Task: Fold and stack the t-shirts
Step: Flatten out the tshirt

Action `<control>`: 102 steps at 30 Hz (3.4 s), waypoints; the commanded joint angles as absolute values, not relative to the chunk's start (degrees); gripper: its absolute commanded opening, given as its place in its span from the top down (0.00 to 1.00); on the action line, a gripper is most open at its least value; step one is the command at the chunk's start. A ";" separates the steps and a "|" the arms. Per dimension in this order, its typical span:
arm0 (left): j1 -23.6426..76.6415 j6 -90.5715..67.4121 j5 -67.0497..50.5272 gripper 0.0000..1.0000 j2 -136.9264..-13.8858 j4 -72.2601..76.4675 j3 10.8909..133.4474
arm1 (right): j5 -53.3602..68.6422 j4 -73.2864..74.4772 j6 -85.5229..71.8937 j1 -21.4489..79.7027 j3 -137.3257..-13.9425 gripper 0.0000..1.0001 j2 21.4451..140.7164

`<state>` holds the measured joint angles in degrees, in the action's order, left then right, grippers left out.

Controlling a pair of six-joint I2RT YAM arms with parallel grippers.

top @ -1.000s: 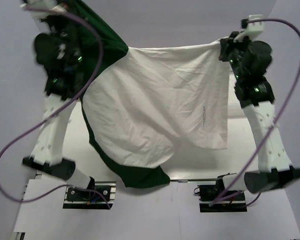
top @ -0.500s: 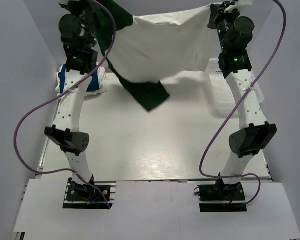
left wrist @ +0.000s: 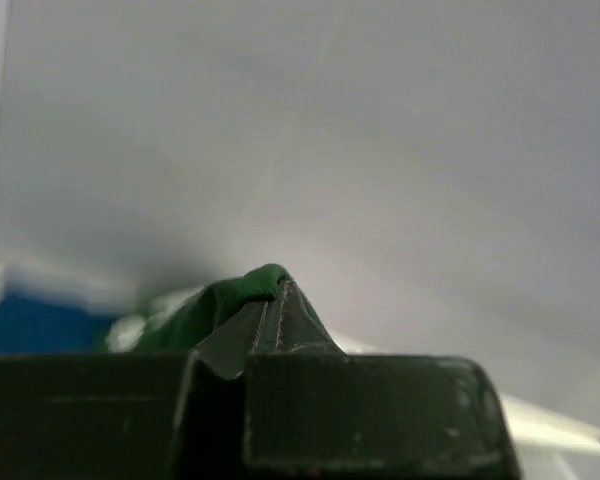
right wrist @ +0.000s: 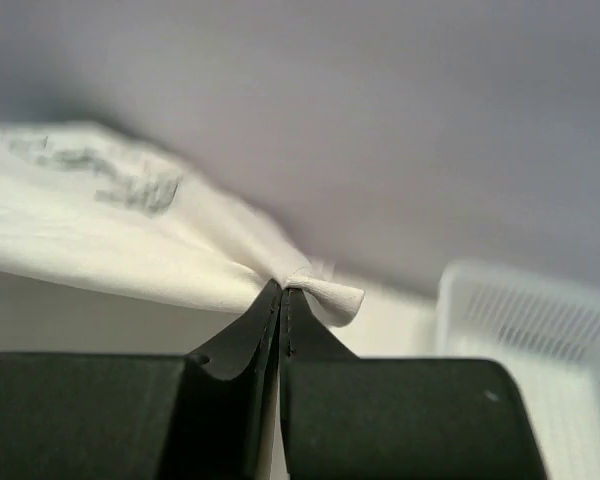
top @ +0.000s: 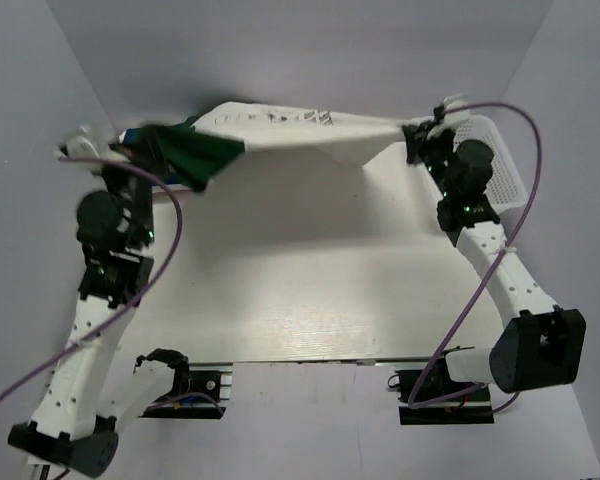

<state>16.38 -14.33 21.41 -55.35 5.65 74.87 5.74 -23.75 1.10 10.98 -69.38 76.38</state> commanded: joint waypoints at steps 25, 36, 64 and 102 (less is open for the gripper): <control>17.23 -43.43 -29.26 0.47 -44.02 -58.47 43.66 | -17.74 33.40 -32.08 10.81 -39.35 0.49 53.44; 16.61 -38.58 -19.42 0.01 -68.53 -16.55 50.71 | 2.37 3.08 -21.01 12.39 -44.80 0.10 68.60; 17.58 -34.10 -21.51 0.01 -81.65 -53.44 44.82 | -3.16 29.61 -23.29 12.66 -41.66 0.10 80.09; 13.63 -21.01 0.97 0.01 -137.02 -46.42 118.56 | -12.49 38.47 -19.50 13.19 -118.82 0.10 142.79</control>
